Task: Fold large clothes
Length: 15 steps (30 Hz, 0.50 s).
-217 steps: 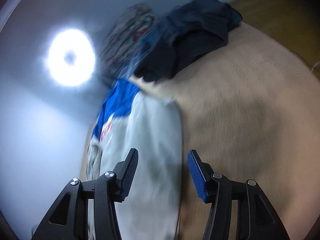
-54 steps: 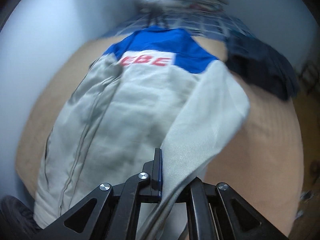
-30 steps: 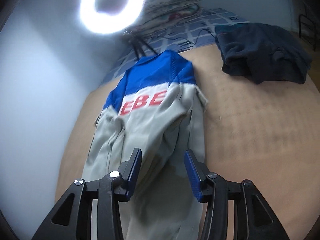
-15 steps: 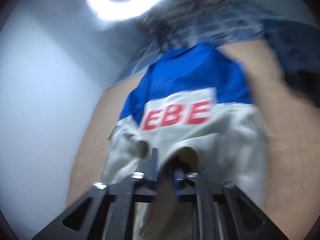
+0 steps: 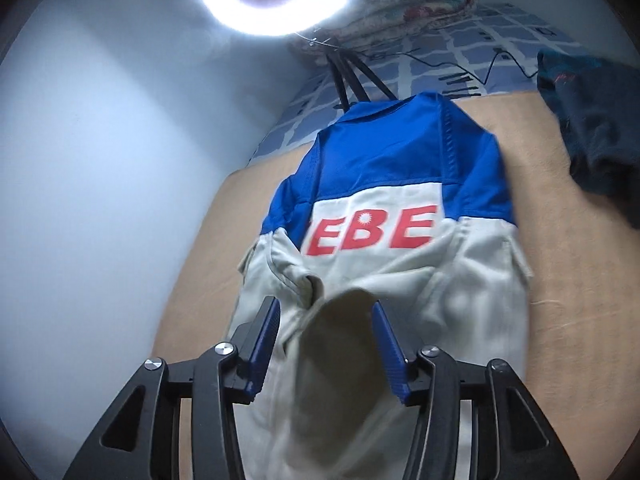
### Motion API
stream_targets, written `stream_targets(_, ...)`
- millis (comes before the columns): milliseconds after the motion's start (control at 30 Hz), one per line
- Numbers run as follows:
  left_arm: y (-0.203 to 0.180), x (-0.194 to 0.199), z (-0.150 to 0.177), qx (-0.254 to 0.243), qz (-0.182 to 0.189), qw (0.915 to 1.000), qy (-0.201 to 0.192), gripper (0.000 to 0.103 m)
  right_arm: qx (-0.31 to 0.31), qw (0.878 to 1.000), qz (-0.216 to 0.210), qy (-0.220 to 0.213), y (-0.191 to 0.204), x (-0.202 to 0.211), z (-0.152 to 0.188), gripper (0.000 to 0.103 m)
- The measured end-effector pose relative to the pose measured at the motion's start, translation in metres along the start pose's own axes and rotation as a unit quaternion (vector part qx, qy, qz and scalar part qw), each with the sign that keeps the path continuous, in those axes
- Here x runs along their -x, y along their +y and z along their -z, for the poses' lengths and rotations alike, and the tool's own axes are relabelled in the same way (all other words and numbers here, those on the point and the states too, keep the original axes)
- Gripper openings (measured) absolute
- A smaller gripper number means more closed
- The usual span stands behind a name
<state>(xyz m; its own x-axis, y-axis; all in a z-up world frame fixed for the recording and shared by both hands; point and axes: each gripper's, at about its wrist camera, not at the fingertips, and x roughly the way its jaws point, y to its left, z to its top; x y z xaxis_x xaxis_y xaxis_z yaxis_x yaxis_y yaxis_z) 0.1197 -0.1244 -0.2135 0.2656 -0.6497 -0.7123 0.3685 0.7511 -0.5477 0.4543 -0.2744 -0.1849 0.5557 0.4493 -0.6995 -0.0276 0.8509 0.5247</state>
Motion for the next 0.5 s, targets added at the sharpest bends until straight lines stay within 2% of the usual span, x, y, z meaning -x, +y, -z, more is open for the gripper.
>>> stream_targets(33, 0.0, 0.001, 0.0, 0.001, -0.001, 1.0, -0.002, 0.015, 0.0, 1.0, 0.015, 0.002, 0.002, -0.005, -0.001, 0.031)
stream_targets(133, -0.001, 0.001, 0.001, 0.001, -0.001, 1.0, -0.003, 0.015, 0.017, 0.995, 0.098, 0.01, 0.005, -0.023, 0.0, 0.03)
stream_targets(267, -0.004, -0.002, 0.004, -0.006, -0.005, 1.0, 0.001, 0.015, 0.023, 0.995, 0.091, 0.02, 0.014, -0.058, 0.006, 0.027)
stream_targets(333, -0.005, -0.003, 0.004, -0.011, -0.013, 0.9998, 0.001, 0.015, 0.037, 0.994, 0.103, 0.033, 0.023, -0.082, 0.009, 0.027)
stream_targets(400, -0.003, -0.004, 0.003, -0.008, -0.018, 0.9998, 0.001, 0.015, 0.045, 0.987, 0.137, 0.067, 0.025, -0.112, 0.014, 0.028)
stream_targets(467, 0.0, -0.003, 0.002, 0.001, -0.015, 0.9999, 0.0, 0.015, 0.057, 0.986, 0.139, 0.07, 0.028, -0.111, 0.014, 0.033)
stream_targets(500, 0.001, -0.002, 0.002, 0.004, -0.012, 0.9999, 0.0, 0.015, 0.053, 0.989, 0.116, 0.075, 0.028, -0.103, 0.012, 0.033)
